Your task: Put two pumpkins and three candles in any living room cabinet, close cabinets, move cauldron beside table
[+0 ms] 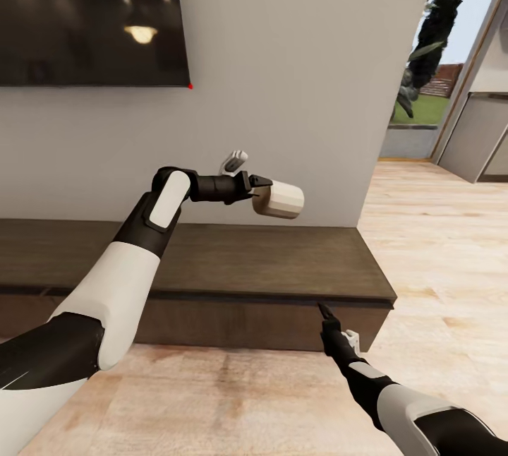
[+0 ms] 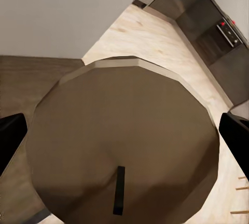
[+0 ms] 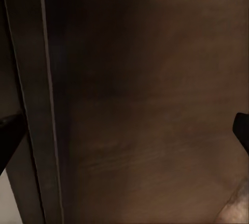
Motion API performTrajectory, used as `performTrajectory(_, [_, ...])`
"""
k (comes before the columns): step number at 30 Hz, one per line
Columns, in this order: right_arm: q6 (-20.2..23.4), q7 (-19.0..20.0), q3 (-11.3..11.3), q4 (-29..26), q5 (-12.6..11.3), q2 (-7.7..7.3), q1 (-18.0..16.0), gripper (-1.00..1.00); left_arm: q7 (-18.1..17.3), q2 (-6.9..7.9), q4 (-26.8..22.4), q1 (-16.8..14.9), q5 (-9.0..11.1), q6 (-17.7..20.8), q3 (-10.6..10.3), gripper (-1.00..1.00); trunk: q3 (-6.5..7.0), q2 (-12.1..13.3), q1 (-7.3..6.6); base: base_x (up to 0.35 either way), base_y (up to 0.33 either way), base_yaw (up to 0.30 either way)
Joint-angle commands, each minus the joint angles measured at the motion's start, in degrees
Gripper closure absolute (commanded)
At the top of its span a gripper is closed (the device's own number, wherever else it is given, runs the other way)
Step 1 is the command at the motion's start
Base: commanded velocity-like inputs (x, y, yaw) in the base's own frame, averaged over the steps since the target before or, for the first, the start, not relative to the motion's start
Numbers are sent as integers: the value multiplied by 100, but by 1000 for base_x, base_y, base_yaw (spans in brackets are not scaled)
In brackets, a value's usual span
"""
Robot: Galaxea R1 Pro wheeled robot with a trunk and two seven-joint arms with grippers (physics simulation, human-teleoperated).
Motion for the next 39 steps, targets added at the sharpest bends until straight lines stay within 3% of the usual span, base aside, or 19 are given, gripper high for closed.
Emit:
performTrajectory(1, [29,23,40,8,-60,0,-4,-100,-59,-1,1,-4,-65,12,4,100,-5,-2,0,117,63,0])
performTrajectory(20, [2,-94,37,8,-60,12,-4,-100,-48,-1,52,-3,-65,12,3,100,-5,-2,0,42,24,0])
performTrajectory(21, [1,-96,35,8,-60,11,-4,100,-48,-1,53,-4,-65,12,3,100,-5,-2,0,0,0,0])
performTrajectory(34, [6,-27,58,-10,-22,-15,-4,100,-48,-1,54,-5,-65,12,3,100,-5,-2,0,0,0,0])
performTrajectory(39, [48,248,74,-18,5,-17,-4,100,-48,-1,61,-5,-65,12,5,100,-5,-2,0,0,0,0])
